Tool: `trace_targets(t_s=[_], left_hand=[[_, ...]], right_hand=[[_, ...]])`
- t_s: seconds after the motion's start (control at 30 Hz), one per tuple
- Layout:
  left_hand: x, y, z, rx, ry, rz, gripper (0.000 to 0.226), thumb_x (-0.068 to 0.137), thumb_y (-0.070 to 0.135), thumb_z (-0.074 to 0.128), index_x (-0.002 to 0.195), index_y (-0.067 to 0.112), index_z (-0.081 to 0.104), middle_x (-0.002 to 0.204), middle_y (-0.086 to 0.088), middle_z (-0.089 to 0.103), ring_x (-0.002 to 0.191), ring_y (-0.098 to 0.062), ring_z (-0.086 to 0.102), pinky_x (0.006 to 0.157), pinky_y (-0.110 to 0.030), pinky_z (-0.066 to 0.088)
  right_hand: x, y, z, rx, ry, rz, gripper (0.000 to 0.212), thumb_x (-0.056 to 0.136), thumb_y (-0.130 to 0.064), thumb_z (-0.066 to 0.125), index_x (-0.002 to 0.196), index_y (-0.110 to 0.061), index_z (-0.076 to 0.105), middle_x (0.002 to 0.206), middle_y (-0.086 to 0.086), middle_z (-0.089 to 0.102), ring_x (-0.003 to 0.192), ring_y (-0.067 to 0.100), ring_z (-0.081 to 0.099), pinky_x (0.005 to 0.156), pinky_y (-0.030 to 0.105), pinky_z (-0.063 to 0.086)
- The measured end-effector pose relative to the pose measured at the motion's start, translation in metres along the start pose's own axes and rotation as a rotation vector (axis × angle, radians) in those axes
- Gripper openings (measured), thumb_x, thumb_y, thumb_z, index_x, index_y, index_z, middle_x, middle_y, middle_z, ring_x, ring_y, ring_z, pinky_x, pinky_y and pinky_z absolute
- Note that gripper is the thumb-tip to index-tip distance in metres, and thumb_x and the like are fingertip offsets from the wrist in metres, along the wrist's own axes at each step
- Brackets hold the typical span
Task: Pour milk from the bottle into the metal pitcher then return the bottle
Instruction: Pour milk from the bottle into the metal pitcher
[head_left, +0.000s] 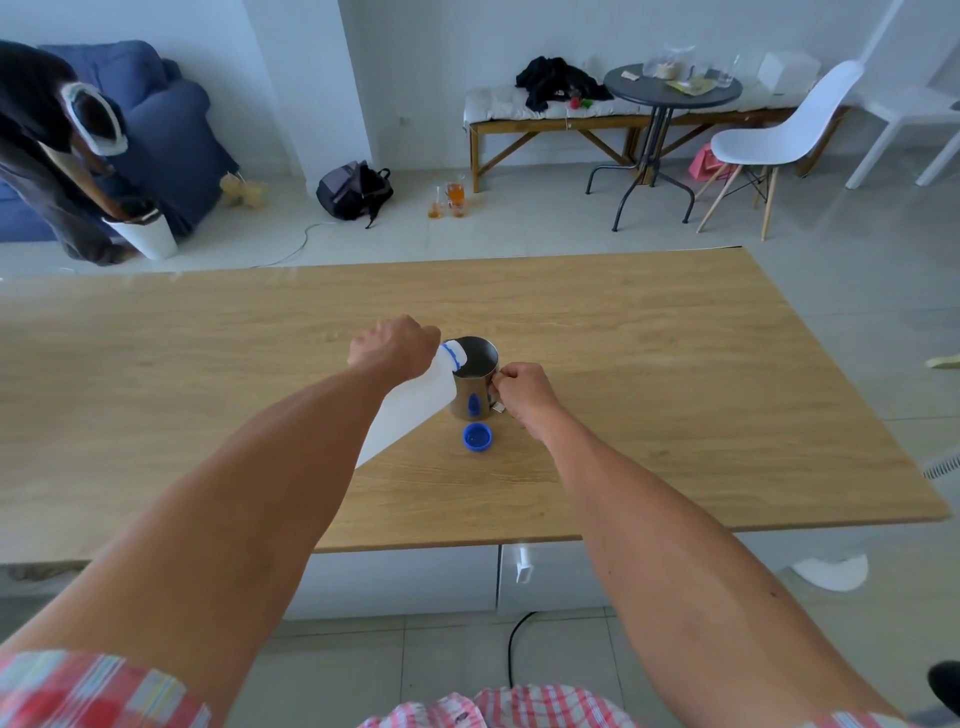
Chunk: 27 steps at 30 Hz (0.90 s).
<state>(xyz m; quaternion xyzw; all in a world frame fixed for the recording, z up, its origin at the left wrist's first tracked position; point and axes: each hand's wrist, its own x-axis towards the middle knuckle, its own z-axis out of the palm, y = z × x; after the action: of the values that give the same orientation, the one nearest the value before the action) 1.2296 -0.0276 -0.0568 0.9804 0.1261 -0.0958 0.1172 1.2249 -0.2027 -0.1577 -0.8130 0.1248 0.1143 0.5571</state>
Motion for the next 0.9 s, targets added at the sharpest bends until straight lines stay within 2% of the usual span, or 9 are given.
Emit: trace_targets(t_s=[0.13,0.27,0.5,0.67,0.77,0.9], left_hand=[[-0.0013,0.0010,-0.0028,0.021,-0.006,0.002,0.035,0.100,0.037,0.038,0.096,0.013,0.063,0.086,-0.007,0.060,0.071,-0.023,0.054,0.067,-0.035,0.038],[-0.0025,0.0013,-0.0035,0.039,-0.001,0.015,0.035,0.102,0.038,0.038,0.100,0.013,0.063,0.084,-0.006,0.058,0.084,-0.028,0.059,0.071,-0.036,0.039],[-0.0027,0.0031,-0.0039,0.060,0.009,0.039,0.034,0.102,0.036,0.037,0.096,0.013,0.060,0.083,-0.006,0.058,0.076,-0.024,0.055,0.071,-0.036,0.039],[-0.0013,0.0046,-0.0043,0.071,0.012,0.041,0.032,0.101,0.036,0.038,0.097,0.013,0.061,0.084,-0.007,0.058,0.085,-0.028,0.059,0.071,-0.036,0.040],[-0.0003,0.0051,-0.0040,0.073,0.003,0.032,0.030,0.100,0.035,0.040,0.099,0.014,0.061,0.085,-0.007,0.058,0.088,-0.029,0.060,0.073,-0.038,0.041],[0.0010,0.0052,-0.0042,0.073,-0.004,0.028,0.029,0.099,0.035,0.040,0.097,0.015,0.061,0.085,-0.007,0.059,0.088,-0.029,0.061,0.071,-0.037,0.040]], right_hand=[[0.0007,-0.0003,-0.0001,-0.007,-0.007,0.005,0.025,0.100,-0.010,0.049,0.085,-0.008,0.070,0.075,0.009,0.060,0.063,0.017,0.049,0.052,0.026,0.036],[0.0005,-0.0003,-0.0003,-0.018,-0.004,0.005,0.025,0.100,-0.009,0.049,0.084,-0.010,0.067,0.074,0.008,0.058,0.059,0.016,0.046,0.051,0.025,0.034],[0.0027,-0.0012,0.0018,-0.027,-0.001,0.020,0.025,0.097,-0.008,0.047,0.083,-0.013,0.066,0.076,0.010,0.056,0.063,0.020,0.044,0.051,0.027,0.031],[0.0048,0.0007,0.0025,-0.029,0.006,0.036,0.026,0.096,-0.007,0.048,0.084,0.003,0.068,0.076,0.010,0.057,0.067,0.020,0.047,0.055,0.029,0.034],[0.0037,-0.0013,0.0025,-0.029,0.001,0.020,0.021,0.096,-0.009,0.049,0.081,-0.011,0.064,0.076,0.010,0.054,0.066,0.020,0.043,0.052,0.028,0.031],[0.0040,-0.0016,0.0015,-0.041,0.002,0.004,0.022,0.096,-0.009,0.049,0.081,-0.011,0.064,0.075,0.010,0.054,0.063,0.021,0.042,0.050,0.026,0.029]])
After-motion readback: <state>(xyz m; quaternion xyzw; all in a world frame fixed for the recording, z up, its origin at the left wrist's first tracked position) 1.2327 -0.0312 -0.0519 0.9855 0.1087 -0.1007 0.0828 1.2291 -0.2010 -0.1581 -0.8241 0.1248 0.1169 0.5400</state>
